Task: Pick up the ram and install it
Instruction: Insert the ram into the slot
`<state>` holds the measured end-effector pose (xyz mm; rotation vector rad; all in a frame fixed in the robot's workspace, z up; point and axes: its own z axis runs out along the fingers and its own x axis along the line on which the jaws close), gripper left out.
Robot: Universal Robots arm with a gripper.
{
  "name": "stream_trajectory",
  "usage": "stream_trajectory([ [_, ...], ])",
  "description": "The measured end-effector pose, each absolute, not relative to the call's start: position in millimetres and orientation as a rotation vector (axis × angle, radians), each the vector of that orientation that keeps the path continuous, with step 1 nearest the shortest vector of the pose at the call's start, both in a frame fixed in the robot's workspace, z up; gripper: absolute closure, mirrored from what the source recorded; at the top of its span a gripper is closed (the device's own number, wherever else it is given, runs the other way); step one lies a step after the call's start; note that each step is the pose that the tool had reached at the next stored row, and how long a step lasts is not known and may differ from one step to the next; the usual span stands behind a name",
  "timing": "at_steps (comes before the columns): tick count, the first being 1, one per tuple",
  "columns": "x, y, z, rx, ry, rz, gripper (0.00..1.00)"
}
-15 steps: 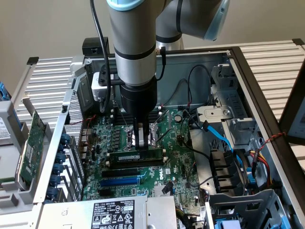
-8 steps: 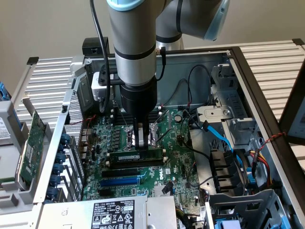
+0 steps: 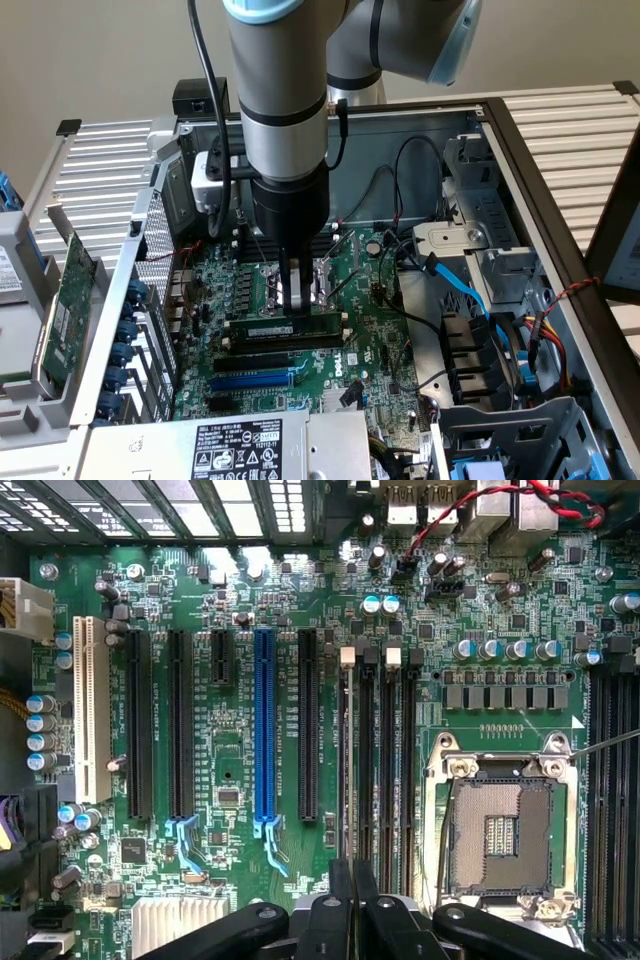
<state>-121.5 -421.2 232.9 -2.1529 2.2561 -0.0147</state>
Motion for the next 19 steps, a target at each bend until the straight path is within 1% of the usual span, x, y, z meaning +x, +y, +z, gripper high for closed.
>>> stream_trajectory([
  [19,-122.3,-421.3,230.5,-2.151,2.255,-0.014,0.88],
])
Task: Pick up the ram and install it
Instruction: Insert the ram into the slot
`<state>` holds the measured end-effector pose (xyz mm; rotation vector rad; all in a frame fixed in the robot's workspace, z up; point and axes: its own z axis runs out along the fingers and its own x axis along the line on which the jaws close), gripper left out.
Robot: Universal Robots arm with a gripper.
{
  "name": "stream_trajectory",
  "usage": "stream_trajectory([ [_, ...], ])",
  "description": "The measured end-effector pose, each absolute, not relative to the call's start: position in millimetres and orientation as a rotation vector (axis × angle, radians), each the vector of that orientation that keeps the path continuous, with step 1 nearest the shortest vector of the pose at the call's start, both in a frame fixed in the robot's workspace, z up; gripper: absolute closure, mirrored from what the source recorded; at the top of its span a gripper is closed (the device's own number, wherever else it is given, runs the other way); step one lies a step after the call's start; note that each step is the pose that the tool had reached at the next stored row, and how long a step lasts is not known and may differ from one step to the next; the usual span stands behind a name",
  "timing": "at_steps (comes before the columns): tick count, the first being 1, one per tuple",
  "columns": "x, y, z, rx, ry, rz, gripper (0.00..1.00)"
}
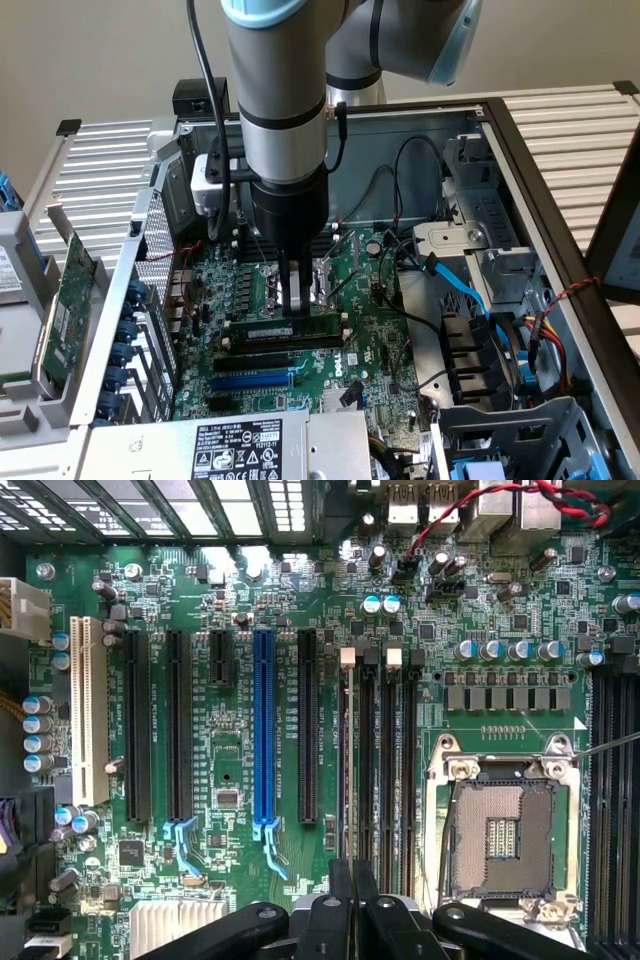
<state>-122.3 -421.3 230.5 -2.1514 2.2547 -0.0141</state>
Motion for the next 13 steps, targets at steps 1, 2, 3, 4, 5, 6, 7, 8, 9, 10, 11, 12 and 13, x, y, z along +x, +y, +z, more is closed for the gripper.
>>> stream_trajectory([
  [1,-122.4,-421.2,230.2,-2.151,2.255,-0.014,0.88],
  [2,-122.4,-421.3,230.0,-2.151,2.255,-0.014,0.88],
  [3,-122.4,-421.2,229.9,-2.151,2.254,-0.015,0.88],
  [4,-122.4,-421.2,229.9,-2.151,2.254,-0.014,0.88],
  [5,-122.4,-421.2,229.9,-2.151,2.254,-0.014,0.88],
  [6,-122.5,-421.2,229.9,-2.151,2.254,-0.014,0.88],
  [7,-122.6,-421.2,229.9,-2.151,2.254,-0.014,0.88],
  [8,-122.7,-421.2,229.9,-2.151,2.254,-0.014,0.88],
  [9,-122.9,-421.2,229.9,-2.151,2.254,-0.014,0.88],
  [10,-123.1,-421.2,229.9,-2.151,2.255,-0.014,0.88],
  [11,-123.2,-421.2,229.9,-2.151,2.255,-0.014,0.88],
  [12,-123.4,-421.1,229.9,-2.151,2.254,-0.014,0.88],
  [13,-123.5,-421.1,229.9,-2.151,2.254,-0.014,0.88],
])
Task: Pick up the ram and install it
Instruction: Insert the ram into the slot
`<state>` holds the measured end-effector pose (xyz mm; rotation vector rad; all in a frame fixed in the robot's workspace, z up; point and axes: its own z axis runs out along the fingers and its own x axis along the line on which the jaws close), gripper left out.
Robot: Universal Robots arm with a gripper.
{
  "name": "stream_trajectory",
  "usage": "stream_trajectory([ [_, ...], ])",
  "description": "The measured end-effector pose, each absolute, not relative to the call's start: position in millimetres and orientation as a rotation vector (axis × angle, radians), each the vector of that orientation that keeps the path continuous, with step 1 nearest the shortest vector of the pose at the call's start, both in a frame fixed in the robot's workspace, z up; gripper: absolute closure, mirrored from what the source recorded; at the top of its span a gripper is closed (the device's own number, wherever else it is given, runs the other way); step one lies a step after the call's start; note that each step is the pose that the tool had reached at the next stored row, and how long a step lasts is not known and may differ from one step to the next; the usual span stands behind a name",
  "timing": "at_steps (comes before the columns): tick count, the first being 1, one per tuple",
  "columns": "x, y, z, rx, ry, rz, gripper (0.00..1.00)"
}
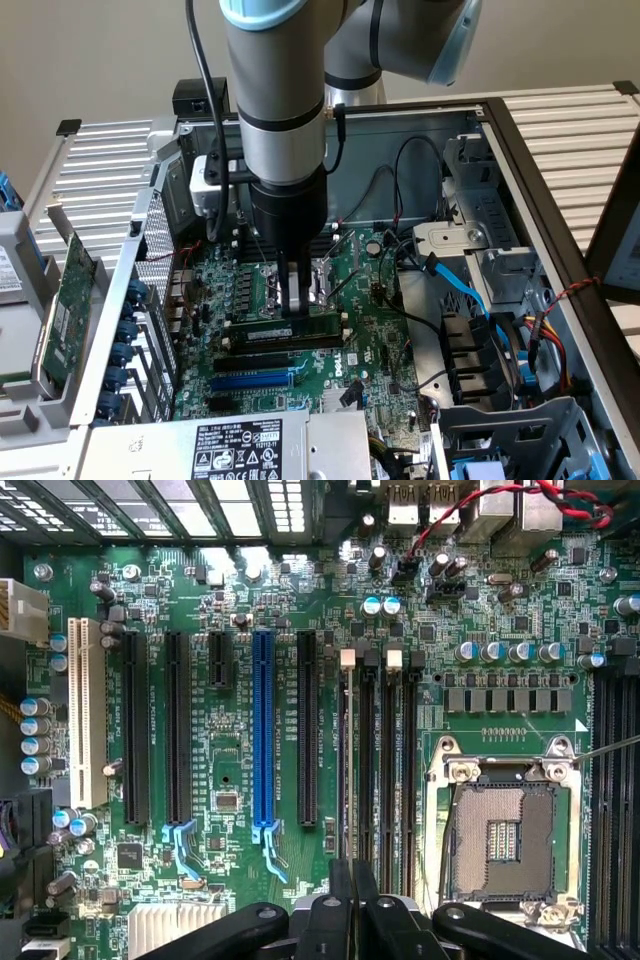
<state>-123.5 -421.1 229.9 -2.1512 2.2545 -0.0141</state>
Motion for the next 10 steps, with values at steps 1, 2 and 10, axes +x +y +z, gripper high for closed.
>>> stream_trajectory([
  [1,-123.6,-421.1,229.9,-2.151,2.254,-0.014,0.88],
  [2,-123.7,-421.0,229.9,-2.151,2.254,-0.014,0.88],
  [10,-123.8,-420.7,229.9,-2.151,2.254,-0.015,0.88],
])
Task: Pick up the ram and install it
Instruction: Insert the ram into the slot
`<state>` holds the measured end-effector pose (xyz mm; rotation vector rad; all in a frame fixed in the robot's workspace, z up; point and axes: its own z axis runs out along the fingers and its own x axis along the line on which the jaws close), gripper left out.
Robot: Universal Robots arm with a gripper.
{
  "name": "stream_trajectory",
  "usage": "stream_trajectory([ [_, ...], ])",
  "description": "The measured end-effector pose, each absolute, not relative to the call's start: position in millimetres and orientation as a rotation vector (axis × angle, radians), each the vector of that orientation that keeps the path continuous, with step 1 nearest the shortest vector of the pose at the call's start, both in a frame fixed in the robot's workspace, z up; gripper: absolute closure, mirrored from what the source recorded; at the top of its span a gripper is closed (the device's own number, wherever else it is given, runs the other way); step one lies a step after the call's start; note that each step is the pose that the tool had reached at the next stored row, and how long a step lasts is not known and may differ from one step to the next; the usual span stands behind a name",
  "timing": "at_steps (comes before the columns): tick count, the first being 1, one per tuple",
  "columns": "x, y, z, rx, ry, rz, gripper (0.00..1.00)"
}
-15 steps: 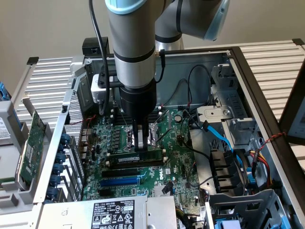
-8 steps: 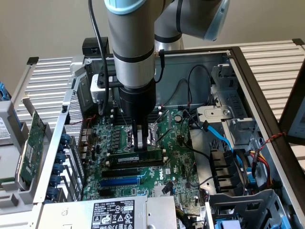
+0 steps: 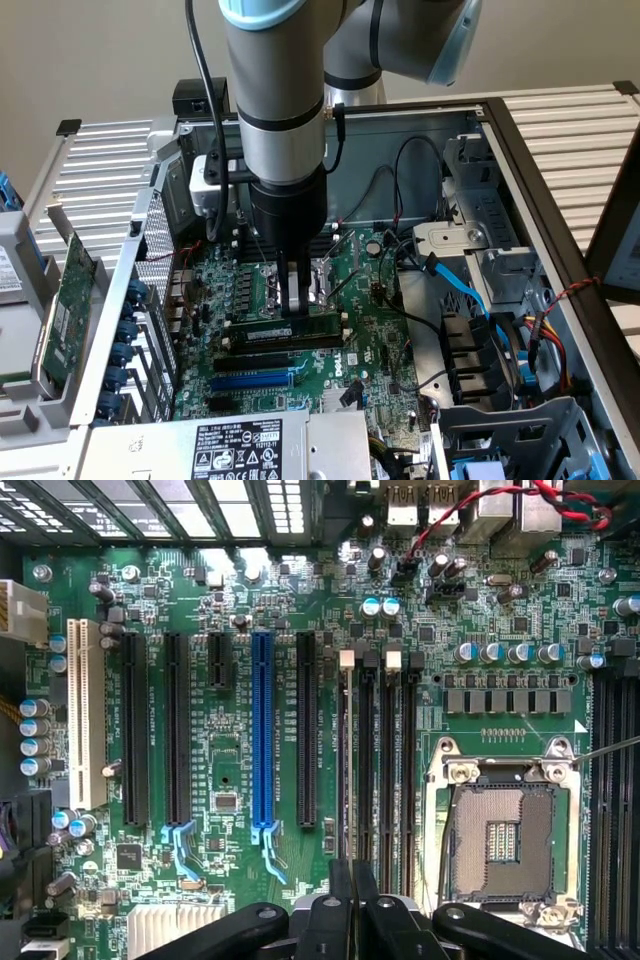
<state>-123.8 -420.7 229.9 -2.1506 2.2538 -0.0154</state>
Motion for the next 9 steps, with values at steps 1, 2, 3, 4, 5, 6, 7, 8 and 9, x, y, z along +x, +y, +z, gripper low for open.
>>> stream_trajectory([
  [1,-123.8,-420.6,229.8,-2.150,2.253,-0.016,0.88],
  [2,-123.8,-420.6,229.8,-2.150,2.253,-0.017,0.88],
  [3,-123.8,-420.6,229.8,-2.150,2.253,-0.017,0.88],
  [4,-123.9,-420.5,229.9,-2.149,2.253,-0.018,0.88],
  [5,-123.9,-420.5,229.9,-2.149,2.252,-0.019,0.88],
  [6,-124.0,-420.4,229.8,-2.149,2.252,-0.020,0.88],
  [7,-124.1,-420.5,229.7,-2.148,2.251,-0.021,0.88],
  [8,-124.3,-420.5,229.5,-2.148,2.251,-0.022,0.88],
  [9,-124.4,-420.5,229.3,-2.148,2.250,-0.022,0.88],
])
